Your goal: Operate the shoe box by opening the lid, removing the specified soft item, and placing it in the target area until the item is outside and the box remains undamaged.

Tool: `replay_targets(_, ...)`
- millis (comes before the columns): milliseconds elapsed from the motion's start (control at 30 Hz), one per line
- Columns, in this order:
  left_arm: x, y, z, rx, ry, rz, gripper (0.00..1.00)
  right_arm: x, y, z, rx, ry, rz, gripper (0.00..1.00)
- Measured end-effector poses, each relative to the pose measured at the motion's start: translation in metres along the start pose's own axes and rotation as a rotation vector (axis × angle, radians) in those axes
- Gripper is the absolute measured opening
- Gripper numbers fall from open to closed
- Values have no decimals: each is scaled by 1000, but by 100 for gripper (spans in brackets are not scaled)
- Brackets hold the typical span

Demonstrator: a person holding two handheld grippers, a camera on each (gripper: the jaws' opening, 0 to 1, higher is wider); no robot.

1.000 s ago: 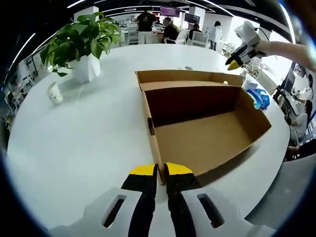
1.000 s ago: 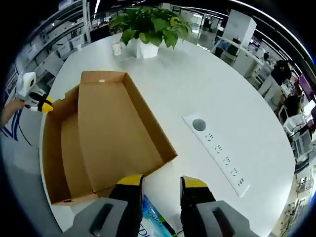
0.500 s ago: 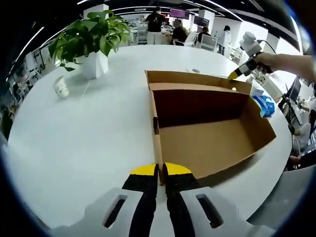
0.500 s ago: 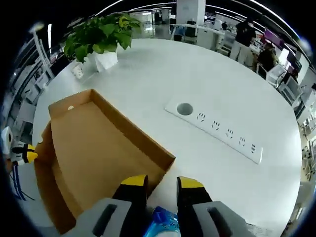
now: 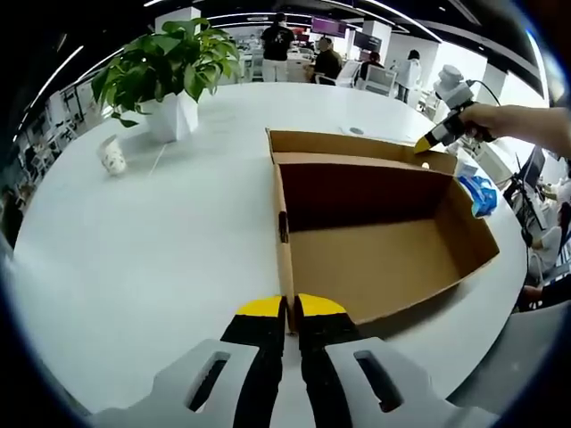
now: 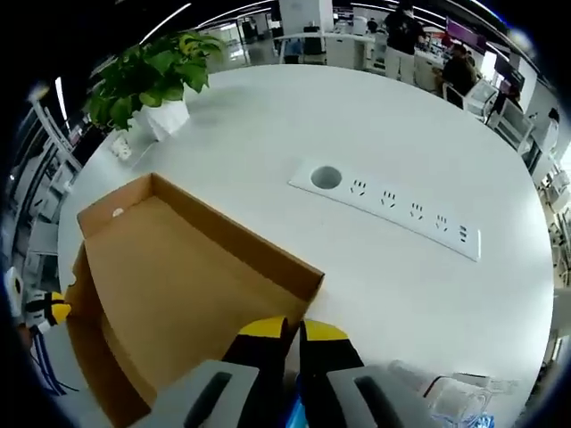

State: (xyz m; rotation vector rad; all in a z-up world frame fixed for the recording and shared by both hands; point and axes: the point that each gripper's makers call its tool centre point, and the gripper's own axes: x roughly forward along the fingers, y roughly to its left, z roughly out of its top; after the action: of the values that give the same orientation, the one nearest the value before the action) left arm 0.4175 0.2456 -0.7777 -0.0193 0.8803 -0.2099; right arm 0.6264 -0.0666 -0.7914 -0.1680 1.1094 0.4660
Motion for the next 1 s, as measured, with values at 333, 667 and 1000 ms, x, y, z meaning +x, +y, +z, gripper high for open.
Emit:
replay_targets(333,0,0,0,-12,-5,0,2,-14,0,15,-3,-62,-8,0)
replay_targets(667,0,0,-1,-32,-10,-3,2,-36,7,27,0,-144,-16,0)
replay_targets(1000,0,0,0,-54,-16,-5,2,-54,14,38,-2,-229,-28,0)
